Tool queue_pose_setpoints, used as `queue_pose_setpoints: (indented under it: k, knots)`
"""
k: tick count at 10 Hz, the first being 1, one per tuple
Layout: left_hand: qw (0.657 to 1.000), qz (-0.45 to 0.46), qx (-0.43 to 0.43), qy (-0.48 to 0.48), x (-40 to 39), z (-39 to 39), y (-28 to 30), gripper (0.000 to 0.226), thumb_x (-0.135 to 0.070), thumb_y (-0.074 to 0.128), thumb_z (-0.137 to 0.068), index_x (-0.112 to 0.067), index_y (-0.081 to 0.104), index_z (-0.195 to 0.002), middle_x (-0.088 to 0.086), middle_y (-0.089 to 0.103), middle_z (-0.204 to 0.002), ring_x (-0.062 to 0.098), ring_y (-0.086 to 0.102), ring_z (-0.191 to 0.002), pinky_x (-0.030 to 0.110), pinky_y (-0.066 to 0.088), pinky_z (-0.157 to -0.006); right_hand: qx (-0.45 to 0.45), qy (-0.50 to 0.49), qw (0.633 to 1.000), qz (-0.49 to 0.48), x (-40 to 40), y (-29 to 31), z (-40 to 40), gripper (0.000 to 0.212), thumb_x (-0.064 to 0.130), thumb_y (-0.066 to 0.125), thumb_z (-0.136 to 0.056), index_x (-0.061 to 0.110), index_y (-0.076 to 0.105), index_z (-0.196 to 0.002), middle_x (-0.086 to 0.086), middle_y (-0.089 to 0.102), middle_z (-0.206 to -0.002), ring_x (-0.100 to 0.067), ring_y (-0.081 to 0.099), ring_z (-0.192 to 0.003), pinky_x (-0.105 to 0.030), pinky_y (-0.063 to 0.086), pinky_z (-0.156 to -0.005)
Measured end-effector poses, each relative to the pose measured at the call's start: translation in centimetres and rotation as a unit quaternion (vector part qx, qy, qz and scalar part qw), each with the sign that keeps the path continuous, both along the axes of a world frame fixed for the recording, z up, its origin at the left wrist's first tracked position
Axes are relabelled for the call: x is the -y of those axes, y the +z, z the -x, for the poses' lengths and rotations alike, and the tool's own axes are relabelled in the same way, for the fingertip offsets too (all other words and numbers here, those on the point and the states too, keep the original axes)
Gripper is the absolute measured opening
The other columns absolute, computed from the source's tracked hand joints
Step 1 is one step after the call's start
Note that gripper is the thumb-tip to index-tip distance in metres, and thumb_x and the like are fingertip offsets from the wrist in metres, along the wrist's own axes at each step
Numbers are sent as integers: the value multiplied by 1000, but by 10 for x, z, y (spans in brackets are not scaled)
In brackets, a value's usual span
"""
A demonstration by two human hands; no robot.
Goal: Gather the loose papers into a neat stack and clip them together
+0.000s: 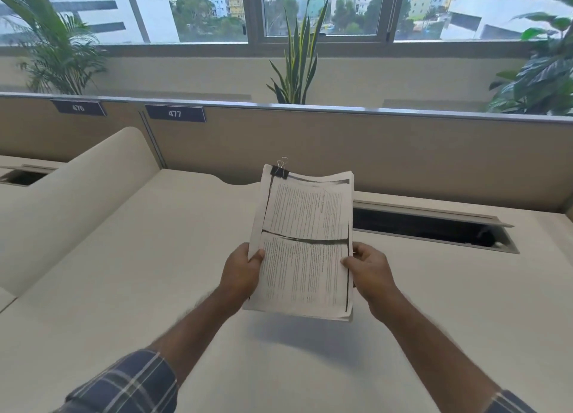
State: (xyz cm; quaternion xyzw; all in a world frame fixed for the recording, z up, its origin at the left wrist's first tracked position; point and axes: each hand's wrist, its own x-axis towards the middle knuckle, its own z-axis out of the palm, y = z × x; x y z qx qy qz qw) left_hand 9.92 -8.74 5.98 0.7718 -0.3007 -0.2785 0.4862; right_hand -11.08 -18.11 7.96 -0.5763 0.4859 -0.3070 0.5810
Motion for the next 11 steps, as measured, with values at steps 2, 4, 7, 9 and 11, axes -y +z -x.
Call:
queue_pose_setpoints:
  k: [2, 4, 7, 9, 11]
  knots:
    - [1000, -25, 9, 8, 52, -50, -5, 27, -22, 51, -102, -6, 62, -120, 5, 68, -106, 24, 64, -93, 32, 50, -78, -34, -8, 999, -9, 58, -9, -56, 23, 2, 54, -93, 20, 67, -89, -5, 74, -98, -18, 74, -85, -34, 62, -69]
    - [995, -94, 34, -14, 93, -95, -34, 31, -22, 51, -102, -1, 63, -121, 15, 69, -119, 29, 63, -98, 34, 51, -82, -107, -13, 994, -19, 95, -50, -98, 26, -2, 56, -88, 22, 65, -82, -10, 74, -98, -26, 72, -87, -48, 61, -79]
    - [982, -167, 61, -56, 132, -122, -77, 35, -23, 51, -101, 3, 60, -124, 18, 64, -125, 33, 61, -108, 36, 50, -87, -202, -15, 979, -4, 122, -106, -116, 16, 1, 64, -79, 7, 74, -90, -13, 77, -97, -30, 72, -88, -48, 60, -82]
    - [963, -215, 148, -61, 129, -123, -79, 42, -32, 55, -97, 0, 57, -124, 19, 63, -127, 36, 60, -115, 36, 47, -88, -242, 10, 970, 35, 113, -101, -114, 20, 13, 66, -79, 7, 69, -98, -9, 74, -104, -25, 69, -89, -39, 59, -80]
    - [892, -251, 370, -66, 85, -97, -75, 62, -49, 55, -93, -6, 48, -137, 14, 52, -136, 35, 51, -124, 44, 43, -101, -315, -13, 945, 90, 73, -78, -78, 42, 24, 59, -92, 4, 56, -128, -11, 61, -130, -28, 59, -116, -34, 47, -95]
